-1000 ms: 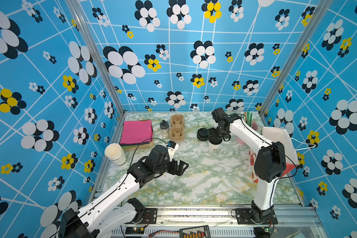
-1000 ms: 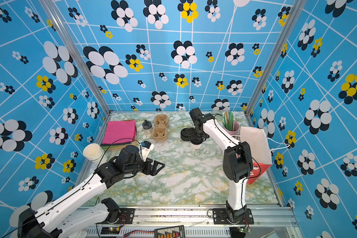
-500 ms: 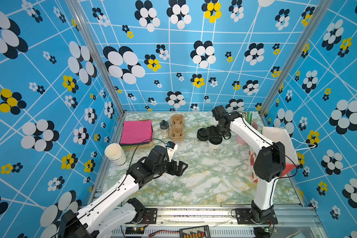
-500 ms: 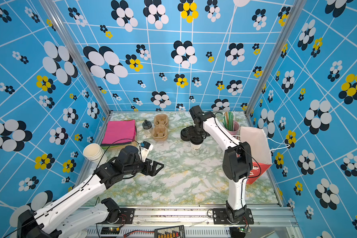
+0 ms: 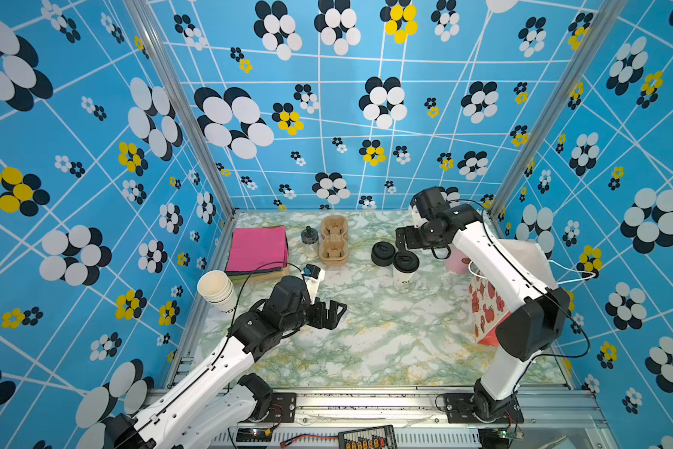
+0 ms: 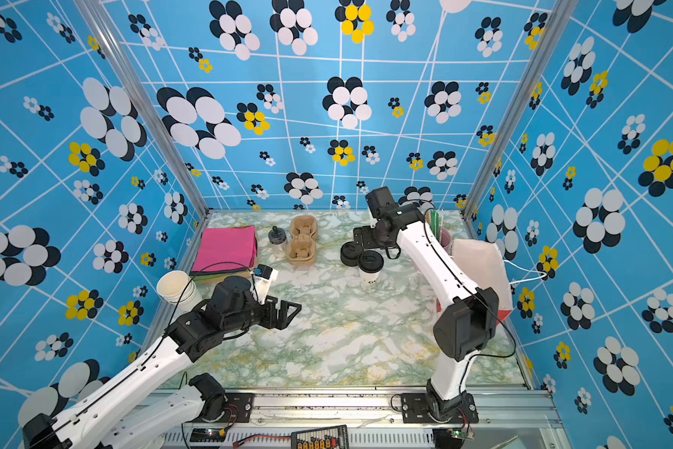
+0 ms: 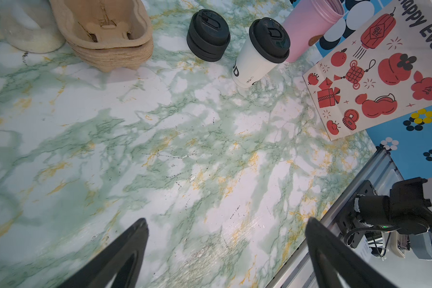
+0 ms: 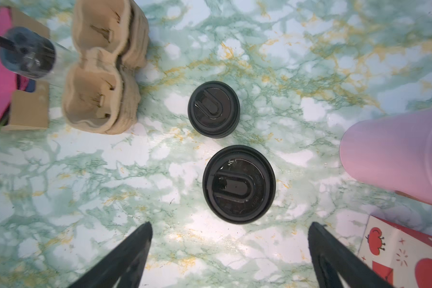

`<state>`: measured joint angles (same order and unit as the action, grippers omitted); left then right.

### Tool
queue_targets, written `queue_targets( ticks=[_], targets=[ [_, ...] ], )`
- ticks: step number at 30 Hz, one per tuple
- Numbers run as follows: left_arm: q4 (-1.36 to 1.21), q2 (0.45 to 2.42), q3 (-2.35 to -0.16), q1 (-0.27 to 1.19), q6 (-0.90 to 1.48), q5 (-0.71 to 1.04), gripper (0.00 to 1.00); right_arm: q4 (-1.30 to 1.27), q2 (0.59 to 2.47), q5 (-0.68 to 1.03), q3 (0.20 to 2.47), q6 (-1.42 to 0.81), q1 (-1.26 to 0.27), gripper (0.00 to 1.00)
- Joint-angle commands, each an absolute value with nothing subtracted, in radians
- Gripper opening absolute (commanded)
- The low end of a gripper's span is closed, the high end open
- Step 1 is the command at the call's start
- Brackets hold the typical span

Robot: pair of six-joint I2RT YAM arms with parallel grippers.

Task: Pack the takeout coffee
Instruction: 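Release the cup and move the right gripper to the gift bag handle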

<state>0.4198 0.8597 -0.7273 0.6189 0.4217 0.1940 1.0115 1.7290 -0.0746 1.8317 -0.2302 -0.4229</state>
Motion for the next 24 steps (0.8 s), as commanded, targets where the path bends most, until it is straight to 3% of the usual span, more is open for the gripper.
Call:
queue_targets(
  ticks=[1,13,18,24],
  targets=[
    [0.433,0.848,-0.727,0.608,0.427,0.184,0.99,1.037,1.608,-0.119,1.841,-0.217,-0.423,0.99],
    [0.415,0.849,-0.729,0.603,0.425,0.192,0.99,1.090,1.249,-0.395,1.738,-0.221,-0.320,0.94],
    [0.410,0.851,-0.726,0.601,0.424,0.200,0.99,1.113,1.201,-0.376,1.677,-0.236,-0.135,0.88],
    [0.399,0.852,-0.721,0.600,0.430,0.210,0.99,1.099,1.192,-0.338,1.537,-0.272,-0.059,0.82]
  ],
)
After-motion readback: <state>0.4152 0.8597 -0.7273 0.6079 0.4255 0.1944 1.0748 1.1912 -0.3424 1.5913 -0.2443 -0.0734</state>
